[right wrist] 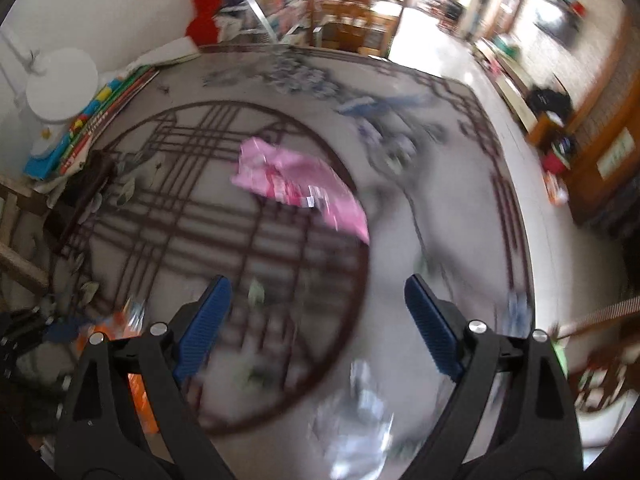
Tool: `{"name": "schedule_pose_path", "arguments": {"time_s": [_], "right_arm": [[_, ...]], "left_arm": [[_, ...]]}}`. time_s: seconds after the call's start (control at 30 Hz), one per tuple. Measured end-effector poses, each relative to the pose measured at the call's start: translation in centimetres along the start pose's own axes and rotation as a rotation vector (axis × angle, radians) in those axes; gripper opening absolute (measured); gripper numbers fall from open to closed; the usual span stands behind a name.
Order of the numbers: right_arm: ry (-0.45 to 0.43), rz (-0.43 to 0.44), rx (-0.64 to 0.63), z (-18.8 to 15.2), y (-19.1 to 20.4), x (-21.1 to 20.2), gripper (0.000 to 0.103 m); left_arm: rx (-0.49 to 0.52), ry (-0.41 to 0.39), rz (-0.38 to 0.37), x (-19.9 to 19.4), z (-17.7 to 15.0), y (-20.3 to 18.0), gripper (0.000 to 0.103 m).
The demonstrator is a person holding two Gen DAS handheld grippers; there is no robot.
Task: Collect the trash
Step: 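Grasp the pink wrapper with the right tool while the left tool holds the orange bag, then carry the orange bag and pink wrapper over the red bin with both tools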
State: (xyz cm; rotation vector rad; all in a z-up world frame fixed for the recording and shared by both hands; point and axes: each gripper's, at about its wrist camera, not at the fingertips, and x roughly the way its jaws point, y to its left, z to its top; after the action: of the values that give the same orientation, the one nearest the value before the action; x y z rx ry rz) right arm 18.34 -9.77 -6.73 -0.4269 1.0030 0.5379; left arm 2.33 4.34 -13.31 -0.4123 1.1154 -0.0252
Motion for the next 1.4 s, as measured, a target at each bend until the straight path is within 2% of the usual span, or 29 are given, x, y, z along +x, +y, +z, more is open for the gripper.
{"name": "schedule_pose_path", "arguments": {"time_s": [0.17, 0.23, 0.27, 0.33, 0.37, 0.4, 0.63, 0.7, 0.87, 1.03, 1.2, 1.4], "right_arm": [[0.064, -0.062, -0.157, 4.5, 0.9, 4.8, 0.087], [0.138, -0.071, -0.175, 5.3, 0.9, 7.5, 0.086], [0.167, -0.073, -0.178, 5.3, 0.8, 8.3, 0.082], [0.21, -0.077, -0.176, 5.1, 0.8, 9.7, 0.049], [0.216, -0.061, -0.16, 5.0, 0.6, 9.7, 0.044], [0.215, -0.031, -0.132, 4.8, 0.4, 9.6, 0.033], [0.096, 0.092, -0.012, 3.2, -0.1, 4.5, 0.029], [0.056, 0.142, 0.034, 2.0, -0.3, 2.1, 0.029], [-0.009, 0.202, 0.104, -1.7, 0.0, -2.5, 0.029], [-0.057, 0.204, 0.192, -6.5, 0.0, -5.8, 0.029], [-0.07, 0.202, 0.316, -10.8, -1.0, -7.5, 0.029], [-0.079, 0.185, 0.389, -13.7, -2.9, -9.1, 0.029]], "left_arm": [[-0.009, 0.004, 0.002, -0.2, -0.3, 0.1, 0.049], [-0.018, 0.005, 0.0, -0.3, -0.5, 0.2, 0.049], [-0.024, 0.005, 0.0, -0.4, -0.6, 0.3, 0.049], [-0.034, 0.007, 0.0, -0.5, -0.8, 0.5, 0.05], [-0.036, 0.007, 0.001, -0.5, -0.8, 0.5, 0.05], [-0.039, 0.004, 0.004, -0.6, -0.8, 0.6, 0.05], [-0.055, -0.008, 0.003, -0.8, -0.6, 0.9, 0.05], [-0.048, -0.008, -0.001, -0.8, -0.6, 0.7, 0.049], [-0.032, -0.012, -0.01, -0.9, -0.7, -0.2, 0.05], [-0.025, -0.031, -0.022, -1.4, -0.6, -1.2, 0.049], [-0.004, -0.061, -0.034, -2.4, -0.3, -2.8, 0.05], [0.046, -0.092, -0.055, -3.3, 0.0, -5.9, 0.05]]}}
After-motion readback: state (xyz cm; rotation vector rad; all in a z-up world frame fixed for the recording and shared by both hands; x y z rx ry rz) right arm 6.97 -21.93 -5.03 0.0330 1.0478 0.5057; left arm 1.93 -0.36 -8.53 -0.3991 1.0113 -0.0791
